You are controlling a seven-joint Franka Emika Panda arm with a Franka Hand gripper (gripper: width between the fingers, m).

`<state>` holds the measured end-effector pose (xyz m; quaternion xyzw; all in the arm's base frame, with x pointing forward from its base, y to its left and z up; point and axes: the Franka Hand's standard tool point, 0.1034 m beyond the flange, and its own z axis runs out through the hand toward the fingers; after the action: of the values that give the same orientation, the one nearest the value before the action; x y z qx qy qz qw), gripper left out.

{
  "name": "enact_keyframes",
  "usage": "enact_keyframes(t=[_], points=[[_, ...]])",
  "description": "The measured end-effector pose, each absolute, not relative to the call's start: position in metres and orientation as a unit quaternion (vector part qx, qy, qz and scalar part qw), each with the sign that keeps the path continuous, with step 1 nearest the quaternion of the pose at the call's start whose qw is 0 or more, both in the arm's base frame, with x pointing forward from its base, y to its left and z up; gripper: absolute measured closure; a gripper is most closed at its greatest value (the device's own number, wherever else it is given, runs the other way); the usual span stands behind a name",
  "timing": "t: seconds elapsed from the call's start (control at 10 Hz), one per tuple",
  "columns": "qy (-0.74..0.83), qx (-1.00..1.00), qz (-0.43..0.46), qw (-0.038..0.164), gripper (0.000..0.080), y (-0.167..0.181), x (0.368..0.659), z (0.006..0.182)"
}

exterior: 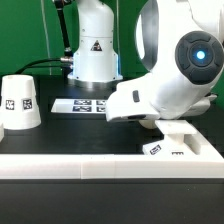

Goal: Assemble lamp

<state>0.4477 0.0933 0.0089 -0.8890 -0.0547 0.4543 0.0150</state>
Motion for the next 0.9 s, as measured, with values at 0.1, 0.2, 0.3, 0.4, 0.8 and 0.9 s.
enact_keyframes(t=[0.1, 0.2, 0.3, 0.4, 0.8, 0.9], points=[[-0.055, -0.889, 0.455, 0.015, 0.0126, 0.093, 0.448, 0.009], [-0.055, -0.889, 0.455, 0.015, 0.0222, 0.093, 0.448, 0.009], [-0.056, -0.889, 0.454, 0.017, 0.0222, 0.093, 0.448, 0.009], [-0.058, -0.889, 0.454, 0.02, 0.0222, 0.09, 0.449, 0.009], [-0.067, -0.889, 0.451, 0.037, 0.0222, 0.081, 0.474, 0.048], [-0.071, -0.893, 0.442, 0.042, 0.022, 0.078, 0.49, 0.062]])
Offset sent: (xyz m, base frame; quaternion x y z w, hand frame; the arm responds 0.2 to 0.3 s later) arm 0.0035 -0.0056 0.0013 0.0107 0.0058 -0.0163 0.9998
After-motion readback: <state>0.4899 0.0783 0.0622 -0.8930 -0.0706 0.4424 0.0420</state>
